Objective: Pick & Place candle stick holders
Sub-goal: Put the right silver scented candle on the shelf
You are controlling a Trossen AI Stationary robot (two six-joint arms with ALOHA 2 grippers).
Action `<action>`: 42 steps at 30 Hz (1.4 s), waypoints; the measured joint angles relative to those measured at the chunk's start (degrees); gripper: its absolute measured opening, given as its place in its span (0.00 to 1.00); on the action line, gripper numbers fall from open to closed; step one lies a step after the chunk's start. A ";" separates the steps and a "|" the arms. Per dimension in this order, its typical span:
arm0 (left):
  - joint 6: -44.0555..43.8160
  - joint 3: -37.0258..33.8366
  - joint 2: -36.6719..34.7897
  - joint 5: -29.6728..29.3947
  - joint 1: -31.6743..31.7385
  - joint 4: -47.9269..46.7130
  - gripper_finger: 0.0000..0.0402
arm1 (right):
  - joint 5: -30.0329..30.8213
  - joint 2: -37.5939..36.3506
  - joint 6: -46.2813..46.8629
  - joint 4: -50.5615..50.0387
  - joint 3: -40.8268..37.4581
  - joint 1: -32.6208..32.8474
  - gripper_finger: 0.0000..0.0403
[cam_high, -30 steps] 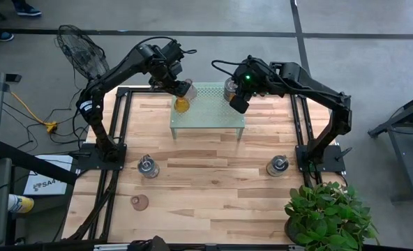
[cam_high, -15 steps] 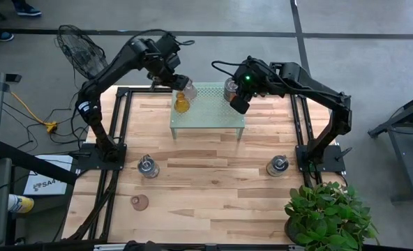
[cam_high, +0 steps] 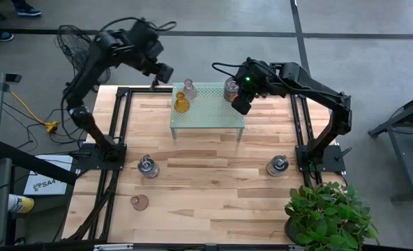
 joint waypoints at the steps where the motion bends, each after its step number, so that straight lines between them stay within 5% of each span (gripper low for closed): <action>1: 1.03 0.00 -1.07 -1.58 -0.58 0.04 0.46 | 0.00 0.00 0.10 -0.15 0.00 0.00 0.27; 10: 4.29 -0.34 -9.16 -10.82 -8.85 0.97 0.46 | 0.94 0.00 -1.84 -1.32 0.00 0.00 0.27; 14: 2.11 -5.87 -12.61 -15.01 -13.73 3.48 0.46 | 0.17 0.00 -3.06 -1.30 0.00 -0.53 0.27; 19: -0.46 -22.24 -19.88 -16.11 -19.12 13.67 0.46 | 0.02 -0.01 -3.79 -2.51 0.00 -2.18 0.27; 28: -5.37 -57.11 -37.20 -10.28 -25.47 47.96 0.46 | -0.17 -0.09 -4.25 -5.48 0.00 -5.05 0.27; 42: -10.78 -91.83 -56.64 -11.97 -28.01 78.33 0.46 | -5.20 -1.38 -3.89 -6.75 -3.92 -6.91 0.27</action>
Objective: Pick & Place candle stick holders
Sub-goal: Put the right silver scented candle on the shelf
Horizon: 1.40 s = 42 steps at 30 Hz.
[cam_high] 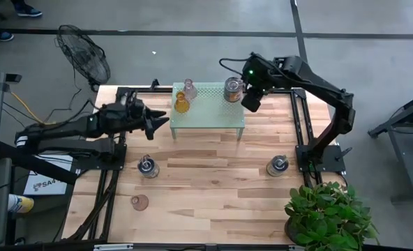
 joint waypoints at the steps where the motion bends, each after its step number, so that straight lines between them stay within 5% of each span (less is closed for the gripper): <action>1: -0.40 -1.73 -0.60 -0.04 0.01 1.42 0.46 | -0.28 -0.65 0.06 0.43 -1.74 0.01 0.27; 17: -6.08 -17.40 -1.73 -1.86 0.02 17.74 0.46 | -4.44 -19.60 13.76 4.76 -32.91 0.72 0.27; 28: -7.48 -18.44 -1.70 -3.02 0.04 13.94 0.46 | -7.18 -23.72 24.38 4.66 -42.28 4.78 0.27; 42: -7.48 -18.44 -1.71 -3.02 0.04 12.59 0.46 | -10.65 -23.86 50.83 3.68 -45.20 11.91 0.27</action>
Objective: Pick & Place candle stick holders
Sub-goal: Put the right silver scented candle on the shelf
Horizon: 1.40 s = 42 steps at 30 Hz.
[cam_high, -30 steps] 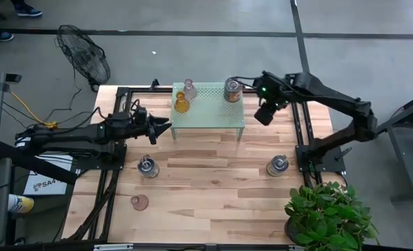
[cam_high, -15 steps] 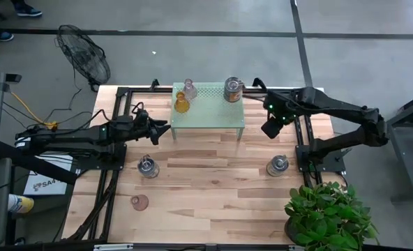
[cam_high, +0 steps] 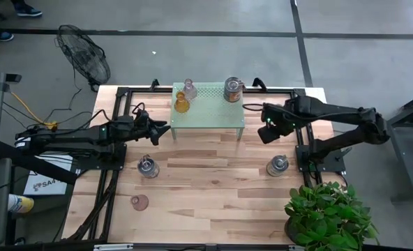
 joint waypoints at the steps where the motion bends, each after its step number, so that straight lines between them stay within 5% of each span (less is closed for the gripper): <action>1: 0.00 0.00 0.00 0.00 0.00 0.00 0.46 | 0.08 0.00 1.66 -0.07 0.00 0.53 0.27; 19: 0.00 0.00 0.00 0.00 0.00 0.02 0.46 | 3.74 1.80 27.44 -1.65 0.04 11.14 0.27; 28: 0.00 0.00 0.00 0.00 0.00 0.04 0.46 | -0.03 5.33 32.08 -3.16 -0.08 14.87 0.27; 42: 0.00 0.00 0.00 0.00 0.00 0.05 0.46 | -6.55 3.37 38.87 6.81 -11.12 16.57 0.27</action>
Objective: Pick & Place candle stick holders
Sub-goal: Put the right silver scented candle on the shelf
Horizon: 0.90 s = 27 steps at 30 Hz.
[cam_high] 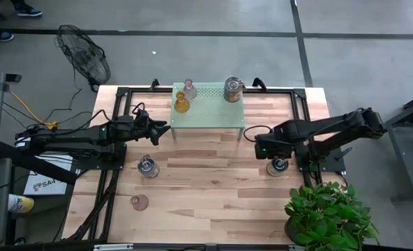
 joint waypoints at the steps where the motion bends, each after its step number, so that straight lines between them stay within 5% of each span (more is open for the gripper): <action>1: 0.00 0.00 0.00 0.00 0.00 -0.01 0.46 | -0.14 0.00 0.00 1.14 -0.61 0.02 0.27; 27: 0.00 0.00 0.00 0.00 0.00 -0.01 0.46 | -0.90 0.83 0.02 7.99 -4.57 -0.02 0.27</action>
